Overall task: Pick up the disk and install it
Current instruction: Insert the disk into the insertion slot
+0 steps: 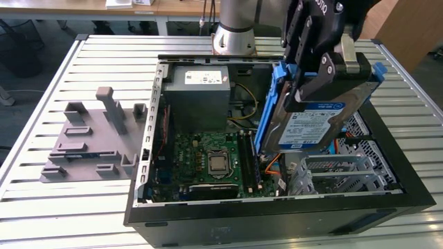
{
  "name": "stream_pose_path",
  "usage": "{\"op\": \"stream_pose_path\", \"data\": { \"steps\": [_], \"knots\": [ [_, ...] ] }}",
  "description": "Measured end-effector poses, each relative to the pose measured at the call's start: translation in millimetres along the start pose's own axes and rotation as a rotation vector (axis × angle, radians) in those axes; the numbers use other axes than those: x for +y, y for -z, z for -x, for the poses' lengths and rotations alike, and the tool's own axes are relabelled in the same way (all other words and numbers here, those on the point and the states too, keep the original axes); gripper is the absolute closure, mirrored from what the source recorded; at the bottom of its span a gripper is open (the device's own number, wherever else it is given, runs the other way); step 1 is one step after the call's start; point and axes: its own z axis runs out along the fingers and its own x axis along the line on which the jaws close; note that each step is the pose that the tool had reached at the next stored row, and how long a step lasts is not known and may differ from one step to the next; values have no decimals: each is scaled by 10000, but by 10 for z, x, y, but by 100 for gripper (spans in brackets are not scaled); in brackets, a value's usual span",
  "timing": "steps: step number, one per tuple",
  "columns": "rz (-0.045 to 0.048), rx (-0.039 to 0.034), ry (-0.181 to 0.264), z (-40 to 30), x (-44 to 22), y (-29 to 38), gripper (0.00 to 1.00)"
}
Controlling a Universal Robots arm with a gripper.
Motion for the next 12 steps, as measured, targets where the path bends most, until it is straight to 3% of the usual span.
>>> {"op": "stream_pose_path", "data": {
  "steps": [5,12],
  "knots": [
    [0,-1,0,-76,-53,-31,63],
    [0,0,0,-109,-215,-90,63]
  ]
}}
